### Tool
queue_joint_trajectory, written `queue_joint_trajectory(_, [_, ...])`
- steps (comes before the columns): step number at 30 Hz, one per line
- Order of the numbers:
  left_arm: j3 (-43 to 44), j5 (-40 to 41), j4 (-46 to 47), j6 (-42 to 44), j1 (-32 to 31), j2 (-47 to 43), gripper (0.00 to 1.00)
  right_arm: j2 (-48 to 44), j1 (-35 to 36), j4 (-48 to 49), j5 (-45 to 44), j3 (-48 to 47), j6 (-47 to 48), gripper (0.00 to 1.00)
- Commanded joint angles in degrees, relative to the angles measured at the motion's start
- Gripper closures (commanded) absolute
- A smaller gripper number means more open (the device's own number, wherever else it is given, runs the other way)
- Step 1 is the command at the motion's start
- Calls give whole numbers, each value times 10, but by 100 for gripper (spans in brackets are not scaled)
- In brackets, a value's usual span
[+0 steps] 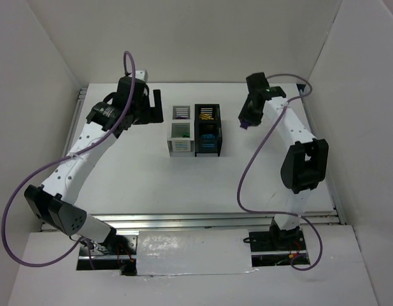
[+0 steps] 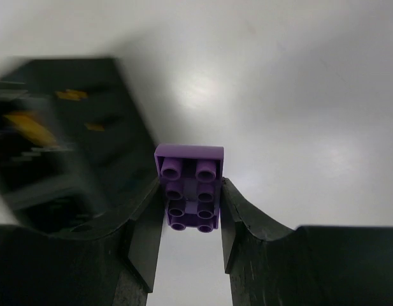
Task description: Sort the legos into containers by color
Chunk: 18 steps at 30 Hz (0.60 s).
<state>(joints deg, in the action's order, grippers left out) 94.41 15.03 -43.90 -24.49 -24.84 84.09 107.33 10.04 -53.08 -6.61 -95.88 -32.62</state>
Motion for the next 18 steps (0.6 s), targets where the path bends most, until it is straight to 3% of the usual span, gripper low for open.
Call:
queue_joint_trajectory(1, [31,53,-29,-71,42,0,1,-55,68,23,-96,-102,-79,100])
queue_joint_trajectory(5, [27,62,-44,-100,63,-6,1,-56,127,167,-55,-119,-42,100])
queue_joint_trajectory(8, [21,63,-49,-104,65,-15,1,11,150,224,81,-178,38,100])
queue_joint_trajectory(9, [17,66,-49,-103,65,-22,0,28,153,245,172,-206,67,100])
queue_joint_trajectory(12, [-4,70,-35,-89,65,-40,1,79,157,301,247,-222,70,100])
queue_joint_trajectory(15, [-32,26,-8,-52,66,-55,1,101,178,334,191,-231,90,100])
queue_joint_trajectory(18, [-48,22,-7,-51,66,-66,0,145,190,300,151,-300,97,100])
